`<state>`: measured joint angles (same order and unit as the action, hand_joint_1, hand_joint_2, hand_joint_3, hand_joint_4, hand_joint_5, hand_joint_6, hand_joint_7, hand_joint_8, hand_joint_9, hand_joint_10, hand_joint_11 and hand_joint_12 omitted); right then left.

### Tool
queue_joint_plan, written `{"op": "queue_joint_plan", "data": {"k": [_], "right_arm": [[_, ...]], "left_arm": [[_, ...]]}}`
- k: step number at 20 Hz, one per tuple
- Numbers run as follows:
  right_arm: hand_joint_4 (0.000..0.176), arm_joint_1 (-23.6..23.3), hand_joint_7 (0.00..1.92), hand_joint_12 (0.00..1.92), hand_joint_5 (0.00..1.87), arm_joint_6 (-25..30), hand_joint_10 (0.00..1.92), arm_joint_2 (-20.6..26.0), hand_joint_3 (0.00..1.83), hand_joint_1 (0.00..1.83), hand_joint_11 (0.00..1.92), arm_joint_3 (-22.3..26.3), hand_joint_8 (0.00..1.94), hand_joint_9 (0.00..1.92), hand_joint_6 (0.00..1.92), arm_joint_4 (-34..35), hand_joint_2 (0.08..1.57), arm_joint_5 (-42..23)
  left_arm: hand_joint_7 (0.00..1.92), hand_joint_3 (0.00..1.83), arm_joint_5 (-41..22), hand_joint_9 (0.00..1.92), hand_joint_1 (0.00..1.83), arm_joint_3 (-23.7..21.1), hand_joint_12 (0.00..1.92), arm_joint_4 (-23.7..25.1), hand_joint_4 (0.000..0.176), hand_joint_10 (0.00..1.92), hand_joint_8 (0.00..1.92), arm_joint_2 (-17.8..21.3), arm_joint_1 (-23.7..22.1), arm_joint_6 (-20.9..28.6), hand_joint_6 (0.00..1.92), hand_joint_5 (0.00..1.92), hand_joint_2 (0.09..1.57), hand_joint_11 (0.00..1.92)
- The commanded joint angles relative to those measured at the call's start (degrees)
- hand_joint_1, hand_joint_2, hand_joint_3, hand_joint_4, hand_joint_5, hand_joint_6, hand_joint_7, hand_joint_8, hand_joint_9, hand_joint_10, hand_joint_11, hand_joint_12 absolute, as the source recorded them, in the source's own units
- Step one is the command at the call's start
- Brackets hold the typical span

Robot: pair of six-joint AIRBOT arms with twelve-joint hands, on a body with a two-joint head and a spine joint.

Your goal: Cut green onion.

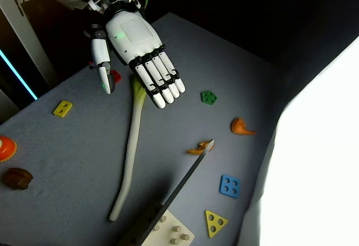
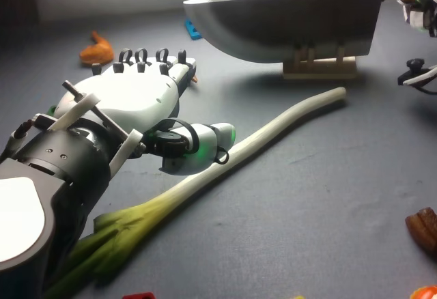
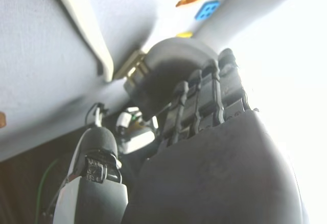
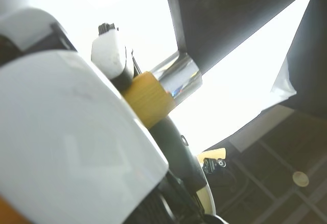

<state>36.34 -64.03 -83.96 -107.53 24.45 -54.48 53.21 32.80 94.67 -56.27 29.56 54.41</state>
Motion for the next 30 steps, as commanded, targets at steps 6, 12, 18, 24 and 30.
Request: {"op": "queue_joint_plan", "data": {"k": [6, 12, 18, 24, 30], "right_arm": [[0.176, 0.6, 1.52, 1.92, 1.4, 1.1, 1.92, 0.3, 0.78, 1.59, 1.64, -0.7, 1.94, 1.57, 1.92, 1.9, 0.76, -8.6], [0.176, 1.8, 1.54, 1.92, 1.4, 1.1, 1.92, 0.3, 0.78, 1.54, 1.66, -0.9, 1.94, 1.58, 1.92, 1.9, 0.77, -8.7], [0.0, 2.5, 1.09, 1.92, 0.79, 1.1, 1.92, 0.3, 1.01, 1.07, 1.17, -0.9, 1.94, 1.15, 1.73, 2.0, 0.8, -8.8], [0.036, 2.7, 0.69, 1.92, 0.7, 1.1, 1.92, 0.3, 0.63, 1.12, 0.64, -1.0, 1.64, 0.62, 1.6, 2.0, 0.99, -8.8], [0.0, 2.6, 0.33, 1.9, 0.69, 1.1, 1.64, 0.4, 0.02, 1.01, 0.2, -1.8, 1.41, 0.28, 1.45, 0.4, 1.26, -8.2]], "left_arm": [[0.01, 0.0, 2.2, 0.0, 0.15, -0.3, 0.0, 4.9, 0.0, 0.0, 0.0, -0.1, -0.9, 0.0, 0.01, 0.05, 1.28, 0.0], [0.03, 0.0, 2.2, 0.0, 0.07, -0.5, 0.0, 4.9, 0.0, 0.0, 0.0, -0.1, -1.3, 0.0, 0.01, 0.08, 1.27, 0.0], [0.07, 0.0, 2.2, 0.01, 0.12, -0.5, 0.0, 4.8, 0.0, 0.0, 0.01, -0.1, -1.4, -0.3, 0.01, 0.09, 1.27, 0.0], [0.05, 0.0, 2.2, 0.02, 0.06, -0.4, 0.0, 4.5, 0.0, 0.01, 0.0, -0.2, -1.4, -0.6, 0.0, 0.08, 1.27, 0.0], [0.06, 0.0, 2.2, 0.02, 0.08, -0.4, 0.0, 4.2, 0.0, 0.0, 0.0, -0.2, -1.5, -0.6, 0.0, 0.07, 1.27, 0.0]]}}
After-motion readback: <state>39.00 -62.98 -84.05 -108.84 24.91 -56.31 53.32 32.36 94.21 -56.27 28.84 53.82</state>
